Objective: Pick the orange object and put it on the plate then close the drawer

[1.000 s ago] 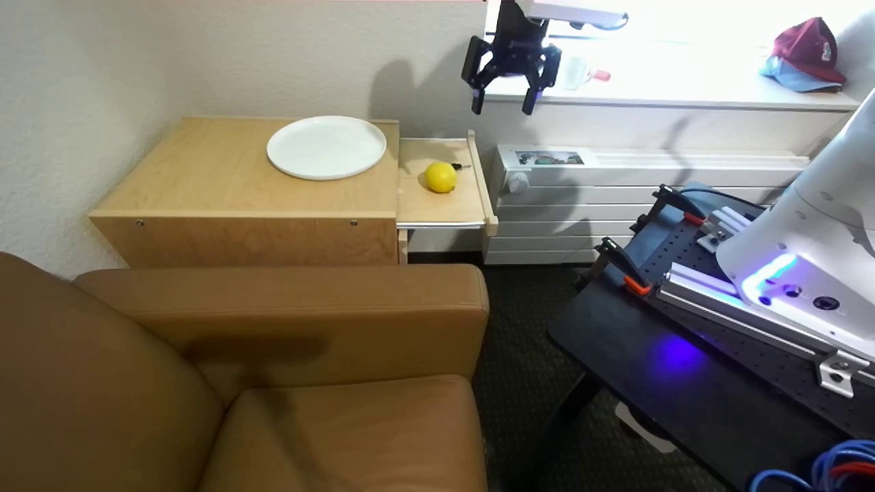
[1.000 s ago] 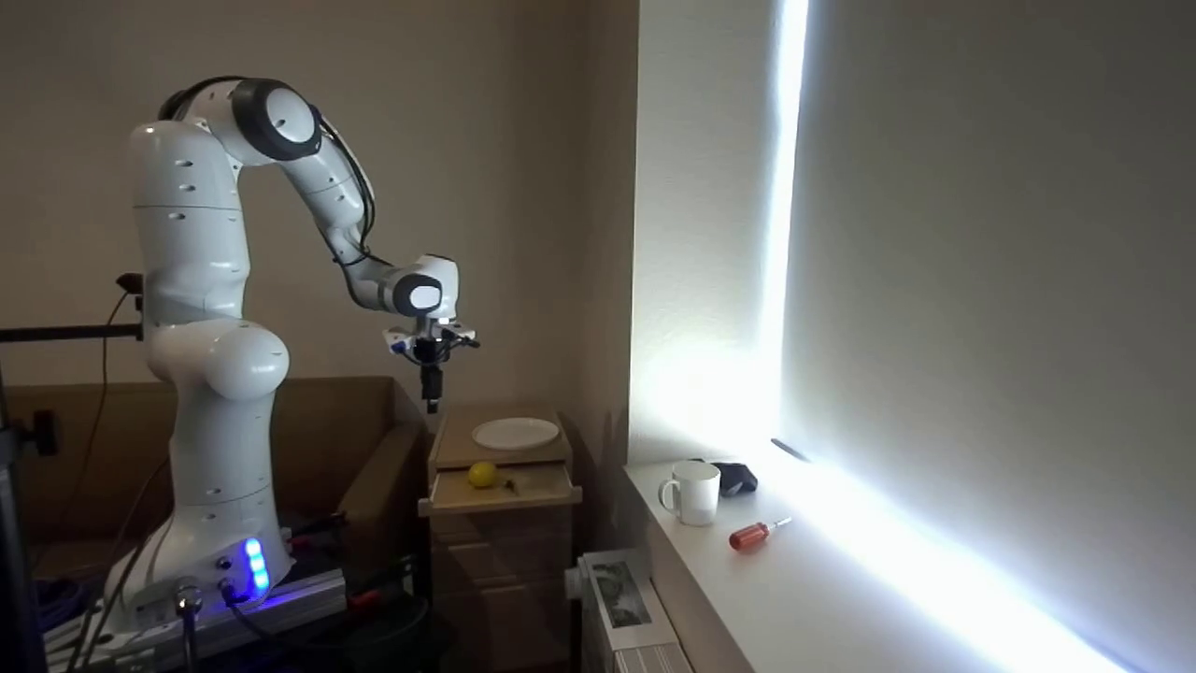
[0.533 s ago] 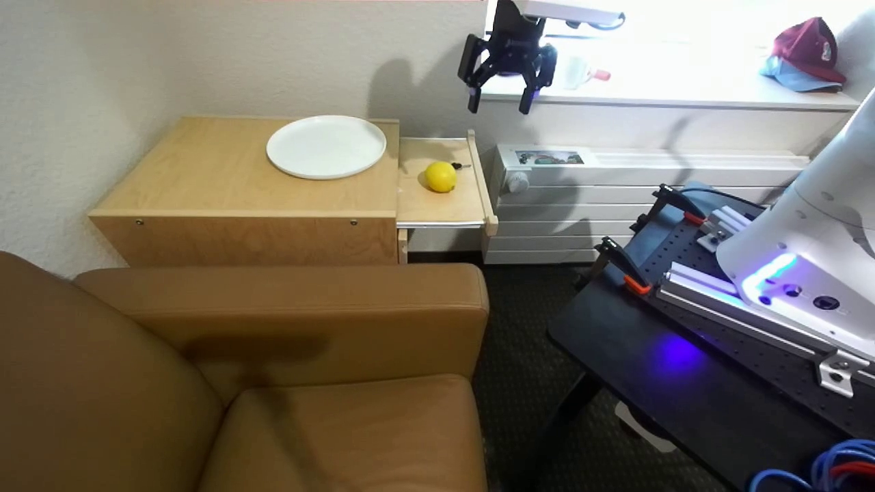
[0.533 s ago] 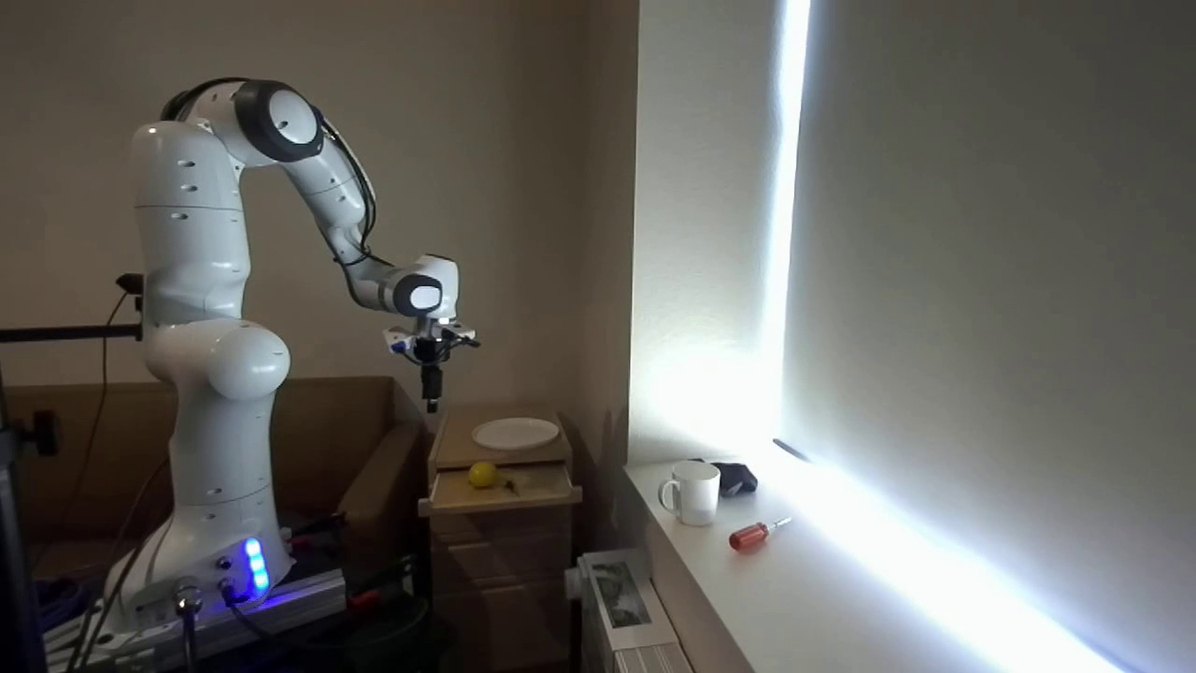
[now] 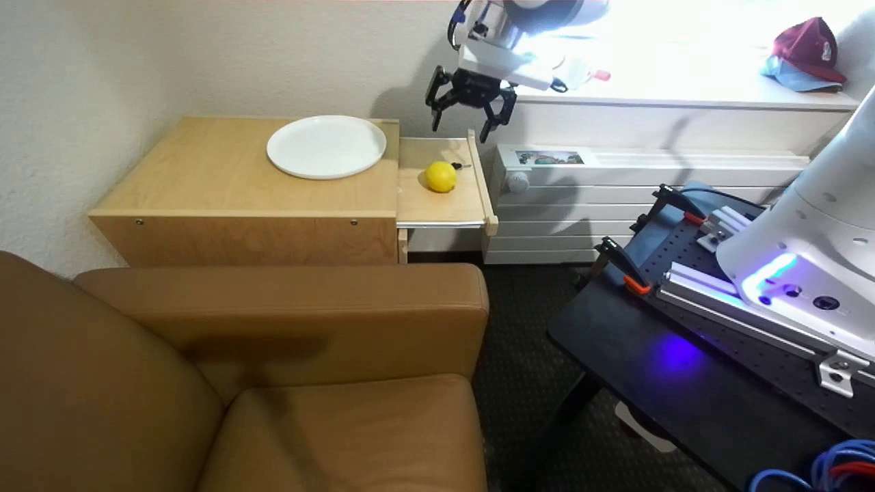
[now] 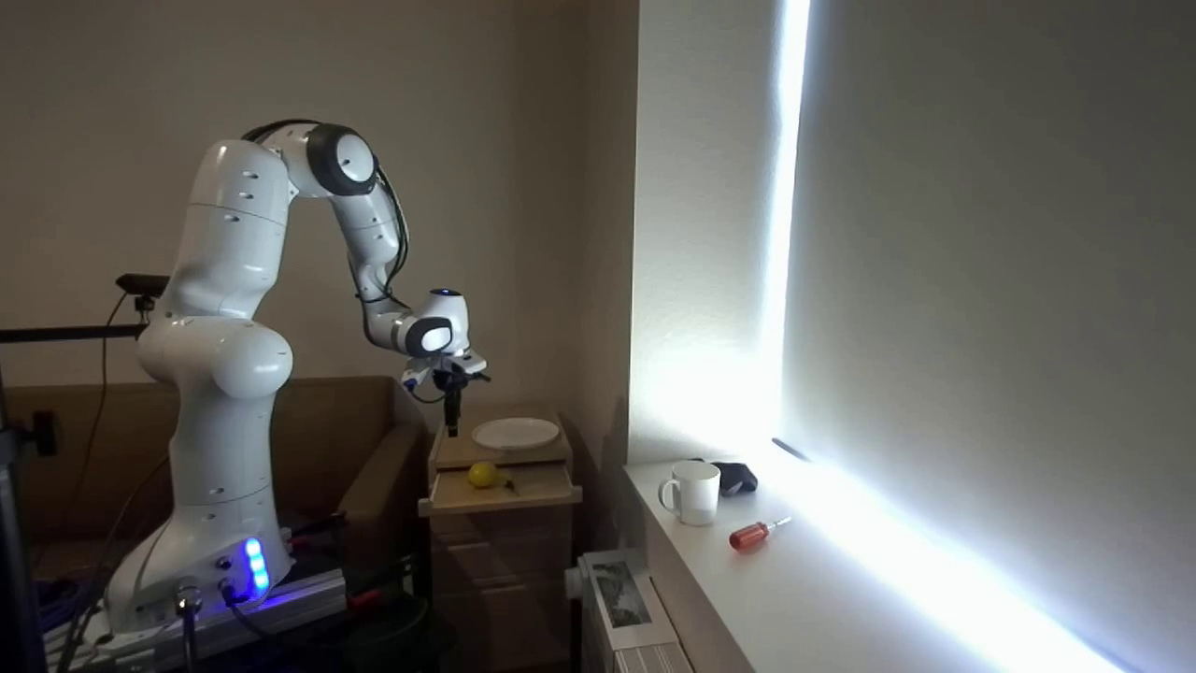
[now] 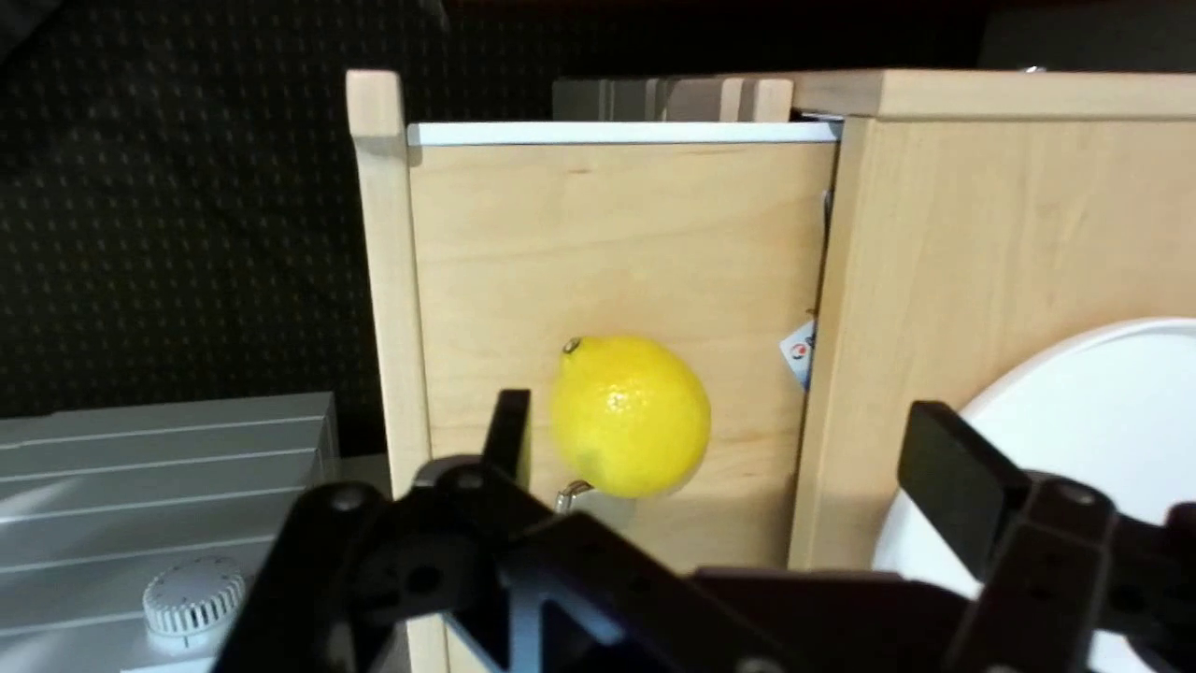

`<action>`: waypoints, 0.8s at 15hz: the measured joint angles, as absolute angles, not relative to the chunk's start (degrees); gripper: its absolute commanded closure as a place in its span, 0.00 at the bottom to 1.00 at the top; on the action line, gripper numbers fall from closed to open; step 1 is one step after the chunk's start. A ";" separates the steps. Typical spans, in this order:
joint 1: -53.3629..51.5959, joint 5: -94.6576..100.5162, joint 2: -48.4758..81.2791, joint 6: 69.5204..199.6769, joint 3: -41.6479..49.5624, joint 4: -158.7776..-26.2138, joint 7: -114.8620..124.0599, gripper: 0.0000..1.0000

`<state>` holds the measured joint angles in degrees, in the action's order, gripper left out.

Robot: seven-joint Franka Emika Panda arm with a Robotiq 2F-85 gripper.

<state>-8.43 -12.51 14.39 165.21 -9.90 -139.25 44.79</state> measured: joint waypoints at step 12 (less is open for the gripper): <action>-11.50 -15.63 29.14 165.11 -5.16 -127.41 48.51 0.00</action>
